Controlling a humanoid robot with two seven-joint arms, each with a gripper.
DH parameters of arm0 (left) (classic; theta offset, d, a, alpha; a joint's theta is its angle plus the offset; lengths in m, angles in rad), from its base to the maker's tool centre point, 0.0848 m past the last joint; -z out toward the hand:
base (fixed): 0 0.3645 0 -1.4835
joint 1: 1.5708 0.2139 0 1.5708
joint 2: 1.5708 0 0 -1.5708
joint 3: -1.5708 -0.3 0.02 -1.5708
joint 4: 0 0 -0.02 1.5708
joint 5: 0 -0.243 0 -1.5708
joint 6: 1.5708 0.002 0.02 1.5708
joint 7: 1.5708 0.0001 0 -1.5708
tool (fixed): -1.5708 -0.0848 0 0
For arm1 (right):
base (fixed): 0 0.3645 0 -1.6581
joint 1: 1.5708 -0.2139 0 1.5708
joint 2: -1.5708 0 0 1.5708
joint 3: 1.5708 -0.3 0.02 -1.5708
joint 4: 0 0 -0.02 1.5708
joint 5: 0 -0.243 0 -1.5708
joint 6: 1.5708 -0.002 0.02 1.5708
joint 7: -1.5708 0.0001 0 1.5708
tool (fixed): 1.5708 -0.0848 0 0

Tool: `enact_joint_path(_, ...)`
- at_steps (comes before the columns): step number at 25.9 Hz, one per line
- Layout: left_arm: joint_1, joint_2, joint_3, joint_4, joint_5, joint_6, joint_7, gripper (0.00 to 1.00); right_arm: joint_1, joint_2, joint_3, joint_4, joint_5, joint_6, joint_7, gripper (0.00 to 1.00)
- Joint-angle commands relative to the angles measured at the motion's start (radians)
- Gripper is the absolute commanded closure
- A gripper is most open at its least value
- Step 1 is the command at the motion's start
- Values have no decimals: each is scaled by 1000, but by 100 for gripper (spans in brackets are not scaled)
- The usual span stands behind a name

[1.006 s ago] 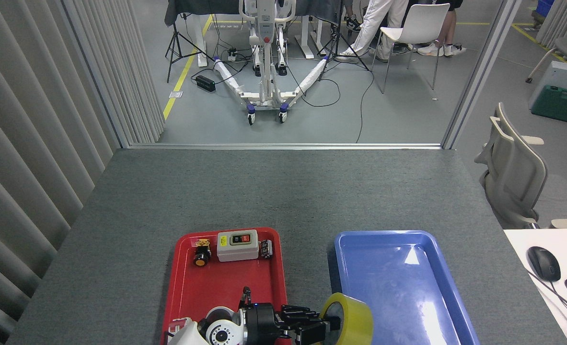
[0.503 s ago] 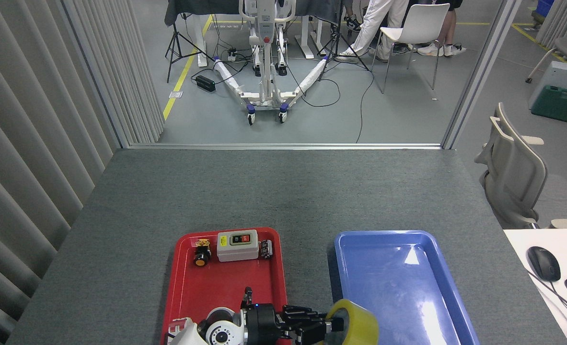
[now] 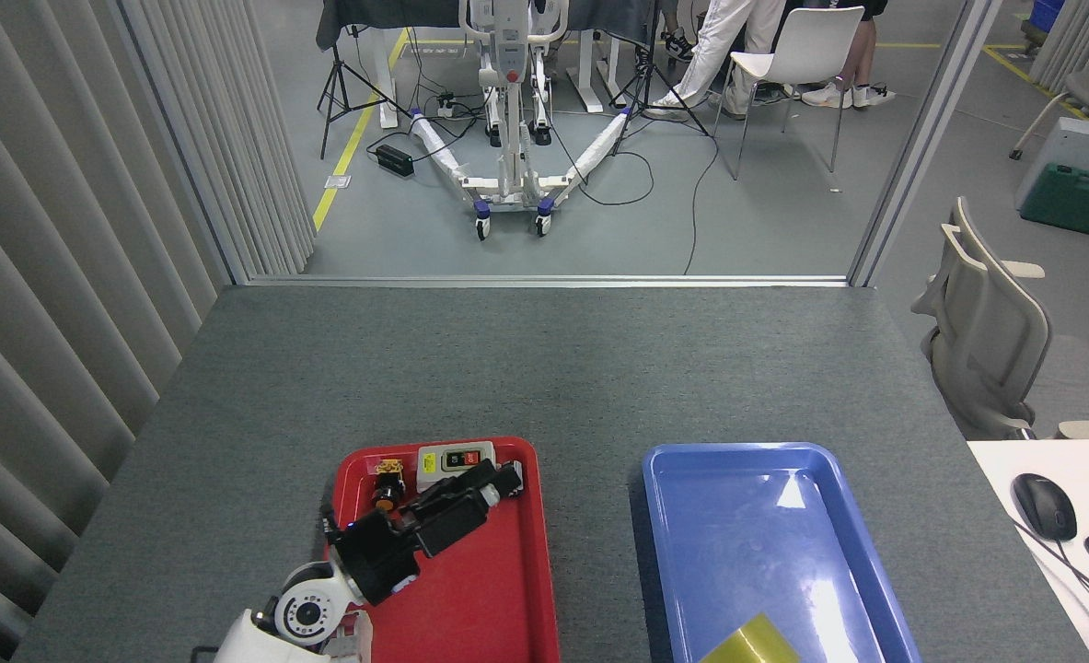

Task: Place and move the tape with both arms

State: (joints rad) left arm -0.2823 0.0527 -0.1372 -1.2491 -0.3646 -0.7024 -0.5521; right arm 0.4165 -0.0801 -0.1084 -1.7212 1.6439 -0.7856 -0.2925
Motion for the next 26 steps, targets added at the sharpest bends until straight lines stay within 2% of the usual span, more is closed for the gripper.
enact_joint_path(1, 66, 67, 45, -96, -19, 155, 219, 0, -34, -26, -7, -3, -30, 43, 119, 100)
enact_joint_path(3, 110, 101, 45, -156, -79, 230, 293, 0, -104, -60, 7, -6, -81, 232, 263, 100)
enact_joint_path(5, 156, 139, 45, -234, -165, 313, 377, 0, -169, -67, 36, -6, -108, 413, 411, 100)
enact_joint_path(7, 213, 167, 36, -314, -329, 432, 460, 0, -219, -75, 56, -8, -144, 516, 558, 100)
enact_joint_path(9, 281, 176, 5, -377, -569, 574, 534, 0, -249, -92, 53, -2, -228, 509, 720, 100)
enact_joint_path(11, 342, 174, -42, -432, -738, 715, 621, 0, -281, -104, 52, 5, -259, 528, 809, 100)
enact_joint_path(14, 362, 165, -82, -443, -838, 857, 698, 0, -308, -112, 45, 9, -268, 536, 862, 100)
enact_joint_path(17, 362, 167, -81, -401, -838, 905, 698, 0, -366, -136, 44, 29, -271, 496, 1046, 100)
enact_joint_path(22, 364, 194, -74, -406, -840, 890, 696, 0, -427, -138, 44, 41, -294, 500, 1259, 100)
enact_joint_path(26, 364, 211, -67, -408, -840, 813, 712, 0, -464, -141, 47, 100, -297, 528, 1313, 100)
